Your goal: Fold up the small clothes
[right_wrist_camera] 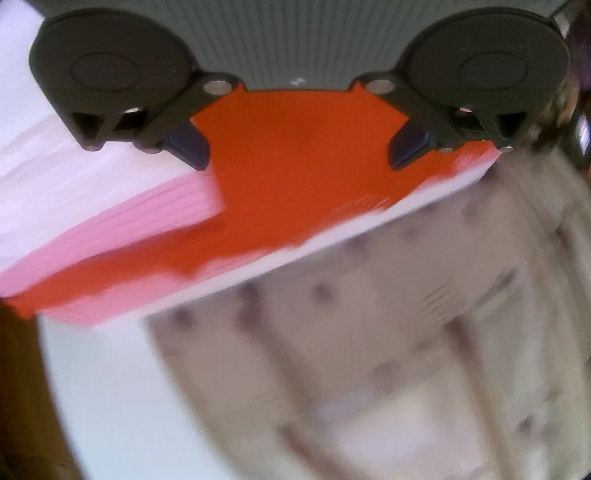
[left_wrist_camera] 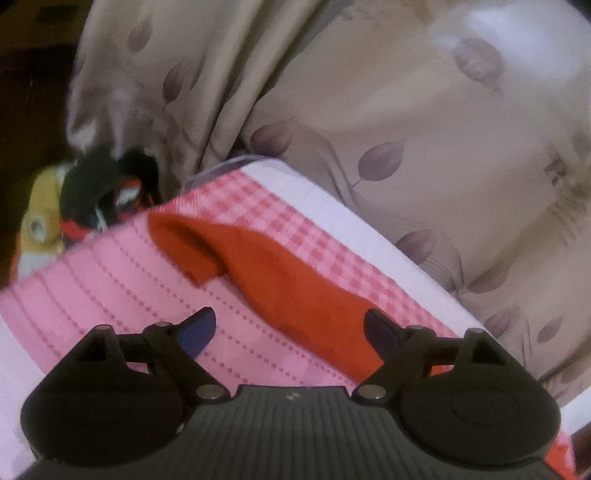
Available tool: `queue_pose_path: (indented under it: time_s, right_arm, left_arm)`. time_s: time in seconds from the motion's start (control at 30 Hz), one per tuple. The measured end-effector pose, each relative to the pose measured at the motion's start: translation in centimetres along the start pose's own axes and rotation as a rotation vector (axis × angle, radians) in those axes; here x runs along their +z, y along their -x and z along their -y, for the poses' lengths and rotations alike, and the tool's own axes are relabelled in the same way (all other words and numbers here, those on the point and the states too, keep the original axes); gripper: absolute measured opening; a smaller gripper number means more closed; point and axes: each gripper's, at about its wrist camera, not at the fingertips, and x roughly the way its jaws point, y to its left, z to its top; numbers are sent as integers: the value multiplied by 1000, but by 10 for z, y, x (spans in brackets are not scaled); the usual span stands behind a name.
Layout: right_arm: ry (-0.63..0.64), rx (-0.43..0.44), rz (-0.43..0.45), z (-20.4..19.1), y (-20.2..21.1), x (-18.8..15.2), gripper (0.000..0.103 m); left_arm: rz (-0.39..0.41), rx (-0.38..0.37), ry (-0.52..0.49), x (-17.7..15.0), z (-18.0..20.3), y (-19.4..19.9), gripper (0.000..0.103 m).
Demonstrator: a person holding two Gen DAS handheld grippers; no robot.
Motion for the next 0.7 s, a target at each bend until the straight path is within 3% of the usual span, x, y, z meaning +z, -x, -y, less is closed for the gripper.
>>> queue_pose_path:
  time_s: [0.1,0.2,0.47,0.57,0.6,0.63,0.67,0.7]
  right_arm:
    - [-91,-97,-1,48,-10,28,103]
    - [-130,-140,20,74,-10,32,103]
    - [-154,-213,-20,105,-28,-15,103]
    - [-107,-216,-17,97,-27,-18,103]
    - [-100,-217,-23,95,-28,-18,103]
    - [-101,-221,-27,94,-29,-18,103]
    - [-102,-223,-28,95,-29,-17,103]
    - [-100,-224,-30,95,-29,-17,103]
  left_arm:
    - [12,0,90,9,-13,-4,85]
    - [22,-13,145,25,-24,-5,86]
    - [-72,-10,70,53,-20,-33,89]
    - [-74,33,14,54,-14,-45,81]
    - [-69,36,1,55,-12,-49,71]
    - [-65,39,-8,55,-11,-52,47]
    - [-72,46,-5,57,-11,-56,30]
    - [-80,59,2,58,-11,-60,3]
